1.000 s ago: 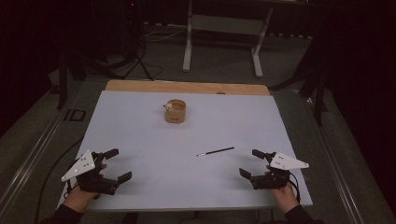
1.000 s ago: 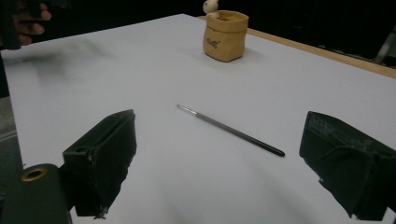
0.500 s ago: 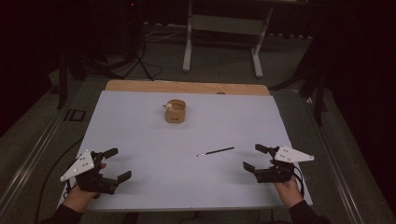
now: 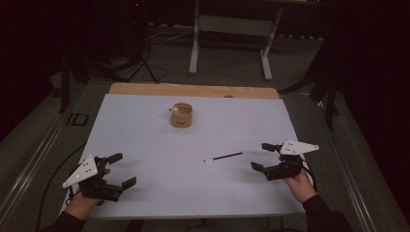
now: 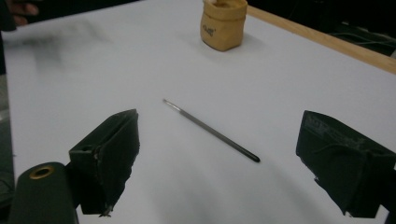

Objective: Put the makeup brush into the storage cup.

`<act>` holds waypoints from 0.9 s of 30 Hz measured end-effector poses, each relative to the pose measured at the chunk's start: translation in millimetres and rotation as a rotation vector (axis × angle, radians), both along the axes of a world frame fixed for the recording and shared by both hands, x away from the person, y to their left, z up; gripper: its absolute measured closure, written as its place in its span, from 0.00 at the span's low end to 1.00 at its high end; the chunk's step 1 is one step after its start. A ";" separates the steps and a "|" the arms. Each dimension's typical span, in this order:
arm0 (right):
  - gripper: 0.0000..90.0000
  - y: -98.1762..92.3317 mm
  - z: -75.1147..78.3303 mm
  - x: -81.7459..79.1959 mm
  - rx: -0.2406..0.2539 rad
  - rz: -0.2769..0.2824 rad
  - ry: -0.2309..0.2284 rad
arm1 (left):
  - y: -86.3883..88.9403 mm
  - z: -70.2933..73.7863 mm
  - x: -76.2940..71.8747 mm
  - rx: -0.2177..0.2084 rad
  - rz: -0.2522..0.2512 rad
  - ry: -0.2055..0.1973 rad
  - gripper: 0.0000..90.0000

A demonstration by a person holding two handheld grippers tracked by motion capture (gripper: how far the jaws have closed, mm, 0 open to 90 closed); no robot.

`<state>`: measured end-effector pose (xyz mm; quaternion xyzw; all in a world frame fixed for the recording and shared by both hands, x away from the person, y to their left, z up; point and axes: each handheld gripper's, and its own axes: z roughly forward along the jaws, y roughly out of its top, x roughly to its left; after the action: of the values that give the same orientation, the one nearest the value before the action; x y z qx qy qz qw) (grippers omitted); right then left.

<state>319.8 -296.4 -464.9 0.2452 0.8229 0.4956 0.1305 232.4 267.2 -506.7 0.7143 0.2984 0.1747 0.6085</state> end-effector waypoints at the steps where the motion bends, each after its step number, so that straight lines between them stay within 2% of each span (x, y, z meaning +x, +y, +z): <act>1: 0.15 0.7 -0.9 2.0 -0.004 0.002 0.005 | -0.2 0.0 0.1 0.000 -0.002 0.001 0.00; 6: 0.15 2.7 -5.7 11.7 -0.010 0.020 0.035 | -1.0 0.0 0.1 0.001 -0.005 0.001 0.00; 9: 0.15 4.1 -8.7 17.4 -0.029 0.034 0.047 | -0.7 0.2 0.0 0.002 -0.005 0.000 0.00; 17: 0.16 10.0 -13.1 31.7 -0.110 0.102 0.069 | -0.4 0.2 0.3 0.000 -0.004 0.000 0.00; 23: 0.16 14.7 -14.0 45.2 -0.152 0.142 0.112 | -0.3 0.1 0.4 0.000 -0.003 0.001 0.00; 27: 0.16 20.0 -12.0 53.4 -0.199 0.171 0.144 | -0.2 -0.2 0.7 -0.002 -0.004 0.003 0.00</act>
<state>373.2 -276.4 -476.9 0.1953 0.8931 0.4019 0.0521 233.0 267.0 -506.9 0.7145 0.2980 0.1723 0.6091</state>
